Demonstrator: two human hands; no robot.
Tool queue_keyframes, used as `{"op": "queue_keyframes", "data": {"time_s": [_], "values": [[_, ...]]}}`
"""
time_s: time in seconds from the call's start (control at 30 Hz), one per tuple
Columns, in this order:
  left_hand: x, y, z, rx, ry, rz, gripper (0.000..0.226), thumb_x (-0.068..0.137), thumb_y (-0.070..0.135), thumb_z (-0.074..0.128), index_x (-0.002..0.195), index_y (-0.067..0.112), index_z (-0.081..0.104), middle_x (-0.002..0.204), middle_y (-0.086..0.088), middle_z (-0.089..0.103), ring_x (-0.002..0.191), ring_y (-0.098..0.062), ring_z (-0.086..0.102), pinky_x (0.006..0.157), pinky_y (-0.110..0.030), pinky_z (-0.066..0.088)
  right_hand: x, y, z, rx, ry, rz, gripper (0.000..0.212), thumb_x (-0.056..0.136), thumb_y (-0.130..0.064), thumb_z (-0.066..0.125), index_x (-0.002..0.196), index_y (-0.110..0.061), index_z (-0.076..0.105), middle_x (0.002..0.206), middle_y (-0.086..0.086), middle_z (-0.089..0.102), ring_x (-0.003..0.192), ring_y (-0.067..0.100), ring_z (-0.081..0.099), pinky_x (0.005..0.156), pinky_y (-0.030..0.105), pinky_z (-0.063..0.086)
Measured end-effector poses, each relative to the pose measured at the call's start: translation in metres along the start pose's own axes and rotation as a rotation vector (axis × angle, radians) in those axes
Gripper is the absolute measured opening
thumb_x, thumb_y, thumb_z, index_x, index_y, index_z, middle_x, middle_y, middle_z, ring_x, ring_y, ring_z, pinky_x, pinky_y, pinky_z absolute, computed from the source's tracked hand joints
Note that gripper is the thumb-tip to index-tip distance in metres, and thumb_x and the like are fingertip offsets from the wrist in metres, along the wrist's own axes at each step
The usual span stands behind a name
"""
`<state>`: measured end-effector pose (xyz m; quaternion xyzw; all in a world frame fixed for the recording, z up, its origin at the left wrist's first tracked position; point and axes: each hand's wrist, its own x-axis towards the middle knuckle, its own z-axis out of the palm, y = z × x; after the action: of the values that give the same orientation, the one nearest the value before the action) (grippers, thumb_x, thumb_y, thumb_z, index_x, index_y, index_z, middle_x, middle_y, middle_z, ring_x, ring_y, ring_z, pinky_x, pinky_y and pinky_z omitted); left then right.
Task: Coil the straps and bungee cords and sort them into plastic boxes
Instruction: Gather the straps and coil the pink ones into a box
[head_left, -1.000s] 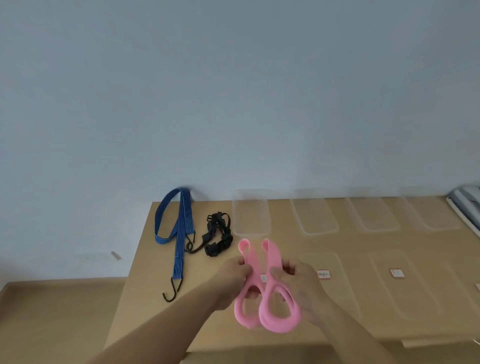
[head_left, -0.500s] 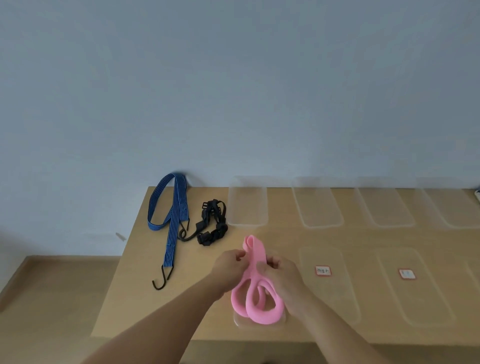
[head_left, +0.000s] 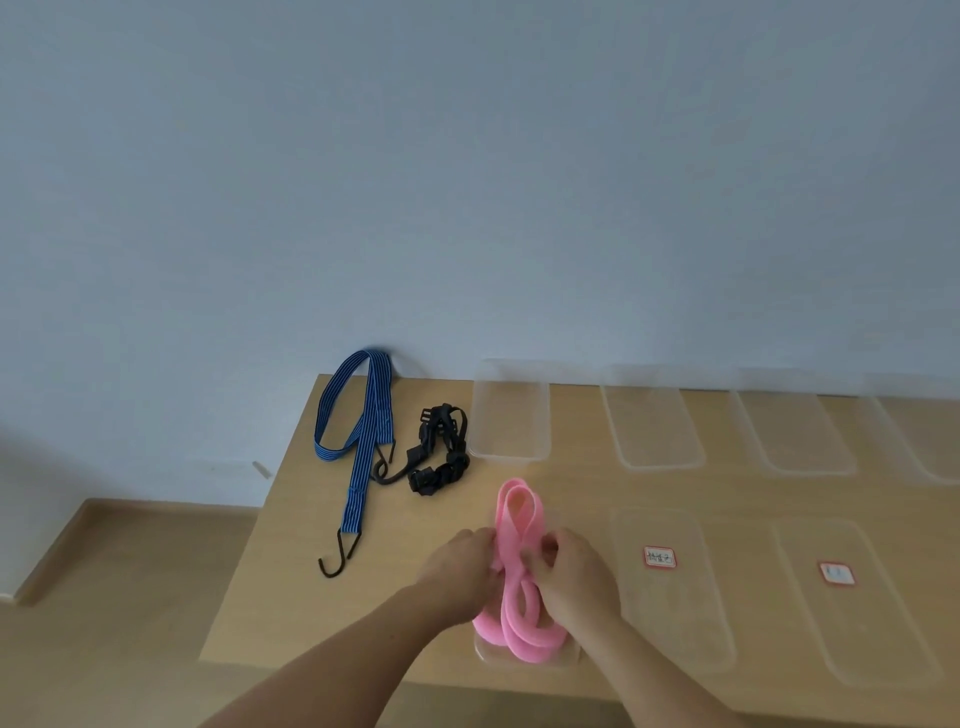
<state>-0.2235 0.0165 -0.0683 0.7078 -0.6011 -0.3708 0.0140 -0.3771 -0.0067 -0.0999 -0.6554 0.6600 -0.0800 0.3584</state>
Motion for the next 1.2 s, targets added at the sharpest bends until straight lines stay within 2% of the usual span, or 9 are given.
{"op": "queue_keyframes", "data": {"time_s": [0.17,0.27,0.47,0.63,0.73,0.8,0.9,1.03,1.2], "values": [[0.0,-0.002,-0.024,-0.035,0.001,-0.011,0.042,0.095,0.03,0.054,0.136,0.02,0.053,0.12,0.002,0.065,0.102,-0.015,0.061,0.083,-0.028,0.05,0.002,-0.011,-0.01,-0.117,0.116,-0.087,0.023,0.094,-0.041,0.05,0.106,-0.023,0.059,0.101,-0.006,0.058,0.09,0.014,0.057,0.074,0.03,0.051],[-0.005,-0.018,-0.045,-0.082,0.096,-0.025,0.047,0.097,0.025,0.054,0.143,0.022,0.047,0.127,0.003,0.06,0.104,-0.011,0.056,0.086,-0.024,0.046,0.002,-0.038,-0.013,-0.22,0.274,-0.299,0.03,0.092,-0.031,0.055,0.12,-0.02,0.055,0.115,-0.002,0.053,0.104,0.019,0.051,0.087,0.03,0.046],[-0.006,-0.071,-0.1,-0.149,0.247,-0.09,0.047,0.096,0.017,0.053,0.142,0.017,0.048,0.138,-0.003,0.053,0.12,-0.018,0.053,0.102,-0.031,0.043,0.032,-0.114,0.002,-0.382,0.053,-0.539,0.043,0.092,-0.014,0.052,0.133,-0.016,0.043,0.141,0.003,0.037,0.127,0.021,0.038,0.096,0.029,0.044],[0.002,-0.114,-0.127,-0.188,0.265,-0.071,0.046,0.096,0.015,0.054,0.141,0.013,0.049,0.139,-0.004,0.053,0.11,-0.014,0.055,0.088,-0.022,0.042,0.074,-0.17,0.015,-0.888,0.015,-0.689,0.06,0.09,-0.013,0.056,0.146,-0.011,0.032,0.155,0.016,0.023,0.146,0.039,0.012,0.114,0.049,0.026],[0.013,-0.14,-0.132,-0.247,0.238,-0.059,0.048,0.097,0.019,0.054,0.144,0.016,0.045,0.139,0.0,0.051,0.11,-0.011,0.054,0.088,-0.02,0.042,0.099,-0.196,0.032,-1.132,-0.136,-0.593,0.078,0.087,-0.015,0.062,0.153,-0.017,0.021,0.161,0.015,0.009,0.148,0.044,-0.003,0.117,0.06,0.012],[0.018,-0.148,-0.133,-0.276,0.203,-0.047,0.049,0.097,0.021,0.055,0.145,0.018,0.045,0.141,0.001,0.05,0.121,-0.015,0.053,0.099,-0.025,0.043,0.105,-0.201,0.039,-1.187,-0.217,-0.506,0.075,0.084,-0.014,0.064,0.15,-0.018,0.029,0.159,0.013,0.014,0.146,0.047,0.005,0.115,0.062,0.016],[0.028,-0.166,-0.137,-0.304,0.163,-0.03,0.048,0.097,0.022,0.054,0.144,0.018,0.046,0.14,0.001,0.052,0.122,-0.015,0.053,0.099,-0.024,0.041,0.108,-0.2,0.052,-1.099,-0.217,-0.459,0.051,0.085,-0.015,0.061,0.134,-0.017,0.048,0.14,0.01,0.042,0.129,0.042,0.033,0.101,0.053,0.038],[0.039,-0.179,-0.144,-0.37,0.154,-0.028,0.043,0.097,0.026,0.054,0.14,0.02,0.05,0.135,0.003,0.056,0.114,-0.011,0.054,0.097,-0.023,0.042,0.111,-0.191,0.052,-0.813,-0.122,-0.462,0.047,0.083,-0.023,0.064,0.127,-0.019,0.05,0.126,0.002,0.055,0.113,0.029,0.046,0.086,0.04,0.048],[0.043,-0.179,-0.16,-0.558,0.116,0.066,0.059,0.089,0.029,0.065,0.144,0.027,0.042,0.136,0.007,0.053,0.118,-0.01,0.054,0.099,-0.03,0.046,0.099,-0.21,0.04,0.085,0.095,-0.192,0.042,0.082,-0.036,0.07,0.12,-0.026,0.055,0.105,-0.011,0.063,0.091,0.011,0.062,0.069,0.022,0.048]]}}
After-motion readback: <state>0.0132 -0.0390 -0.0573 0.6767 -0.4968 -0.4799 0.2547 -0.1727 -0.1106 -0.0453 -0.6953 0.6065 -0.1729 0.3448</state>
